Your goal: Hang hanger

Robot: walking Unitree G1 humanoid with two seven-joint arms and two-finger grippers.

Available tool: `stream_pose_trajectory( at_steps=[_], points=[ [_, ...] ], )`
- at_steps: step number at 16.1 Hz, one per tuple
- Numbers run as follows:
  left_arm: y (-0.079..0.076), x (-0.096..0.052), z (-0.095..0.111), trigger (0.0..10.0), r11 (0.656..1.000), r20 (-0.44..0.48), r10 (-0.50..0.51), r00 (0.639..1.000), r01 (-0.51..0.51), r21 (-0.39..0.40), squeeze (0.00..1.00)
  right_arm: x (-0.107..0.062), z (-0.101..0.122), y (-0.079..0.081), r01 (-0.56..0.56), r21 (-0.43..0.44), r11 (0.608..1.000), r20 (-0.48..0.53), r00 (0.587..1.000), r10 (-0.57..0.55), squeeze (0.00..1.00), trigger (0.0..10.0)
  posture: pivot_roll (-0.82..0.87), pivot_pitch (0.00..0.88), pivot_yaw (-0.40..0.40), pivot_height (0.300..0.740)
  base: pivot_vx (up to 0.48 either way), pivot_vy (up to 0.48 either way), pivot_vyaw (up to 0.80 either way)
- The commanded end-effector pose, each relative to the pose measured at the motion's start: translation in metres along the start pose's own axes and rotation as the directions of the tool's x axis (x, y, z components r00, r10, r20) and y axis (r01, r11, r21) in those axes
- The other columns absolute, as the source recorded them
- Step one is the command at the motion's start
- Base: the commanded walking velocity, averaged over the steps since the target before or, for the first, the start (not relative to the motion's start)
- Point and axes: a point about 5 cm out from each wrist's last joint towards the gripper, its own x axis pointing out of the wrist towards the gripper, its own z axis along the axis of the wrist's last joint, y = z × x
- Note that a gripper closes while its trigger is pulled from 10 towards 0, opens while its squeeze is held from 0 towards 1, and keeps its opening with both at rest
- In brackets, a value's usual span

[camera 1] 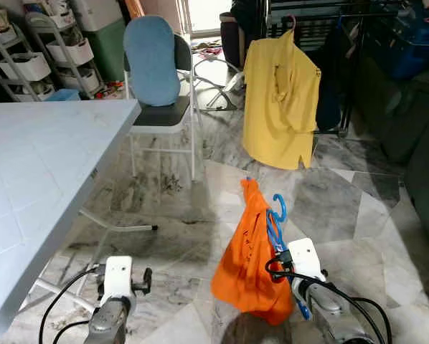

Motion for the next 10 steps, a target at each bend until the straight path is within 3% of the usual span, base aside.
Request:
stream_pose_trajectory(
  at_steps=[1, 6, 10],
  points=[
    [0.005, -0.001, -0.003, 10.0, 1.000, -0.016, 0.017, 1.000, -0.017, 0.002, 0.00, 0.003, 0.005, 0.004, 0.003, 0.017, 1.000, 0.023, 1.000, -0.003, 0.00, 10.0, -0.15, 0.000, 0.136, 0.740, 0.000, 0.000, 0.00],
    [0.019, -0.005, -0.018, 10.0, 0.995, -0.103, 0.099, 0.990, -0.102, -0.023, 0.00, 0.010, 0.003, 0.016, -0.037, 0.001, 0.999, -0.014, 0.999, 0.037, 0.00, 10.0, -0.13, 0.000, 0.128, 0.740, 0.000, 0.000, 0.00],
    [0.023, -0.006, -0.020, 10.0, 0.993, -0.115, 0.110, 0.987, -0.114, -0.026, 0.00, 0.011, 0.003, 0.021, -0.054, -0.001, 0.999, -0.019, 0.998, 0.054, 0.00, 10.0, -0.11, 0.000, 0.125, 0.740, 0.000, 0.000, 0.00]
  ],
)
